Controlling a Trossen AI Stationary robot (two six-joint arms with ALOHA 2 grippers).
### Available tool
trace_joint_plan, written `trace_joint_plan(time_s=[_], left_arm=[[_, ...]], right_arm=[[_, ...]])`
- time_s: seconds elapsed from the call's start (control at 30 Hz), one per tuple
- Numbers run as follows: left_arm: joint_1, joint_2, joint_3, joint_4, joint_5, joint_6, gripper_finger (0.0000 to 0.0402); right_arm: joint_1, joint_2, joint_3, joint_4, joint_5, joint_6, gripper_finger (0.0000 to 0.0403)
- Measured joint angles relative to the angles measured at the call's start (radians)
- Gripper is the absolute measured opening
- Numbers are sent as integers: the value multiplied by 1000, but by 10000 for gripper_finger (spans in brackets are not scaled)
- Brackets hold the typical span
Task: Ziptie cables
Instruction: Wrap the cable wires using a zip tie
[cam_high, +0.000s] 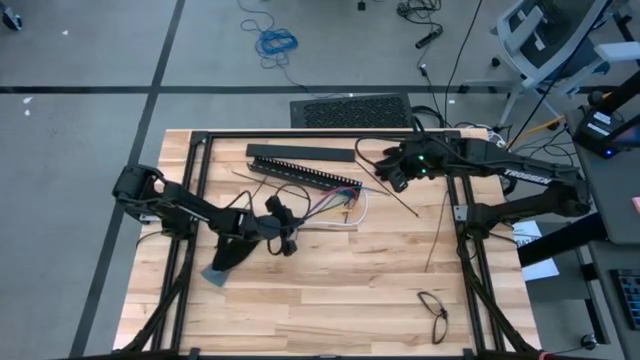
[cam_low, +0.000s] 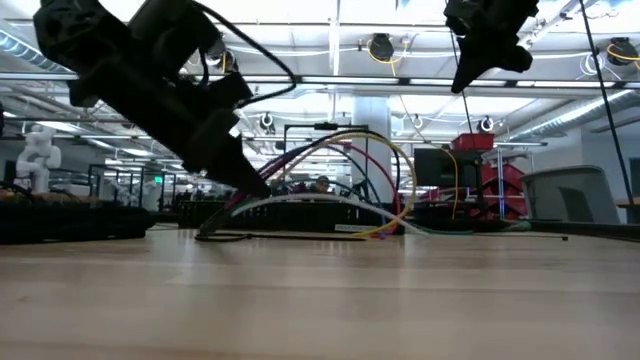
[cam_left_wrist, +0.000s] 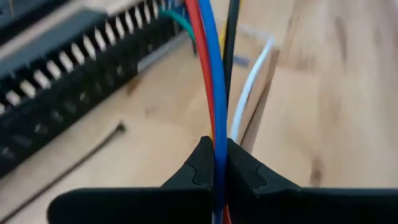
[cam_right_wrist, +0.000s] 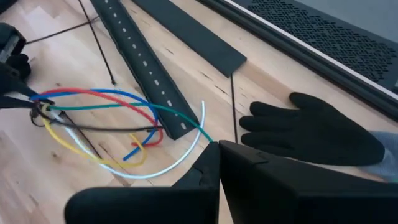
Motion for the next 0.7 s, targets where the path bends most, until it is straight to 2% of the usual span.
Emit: trace_joint_plan(time_s=[0.13, 0.2, 0.37, 0.7], left_arm=[[1, -23, -1, -5, -104, -48, 7], [14, -29, 1, 41, -118, -54, 7], [29, -11, 0, 28, -82, -107, 10], [29, -11, -1, 24, 3, -64, 12]], right_arm=[[0, 1, 0, -2, 0, -2, 0], [-1, 1, 0, -1, 0, -7, 0], [-1, 1, 0, -1, 0, -9, 0], [-1, 1, 0, -2, 1, -41, 0]])
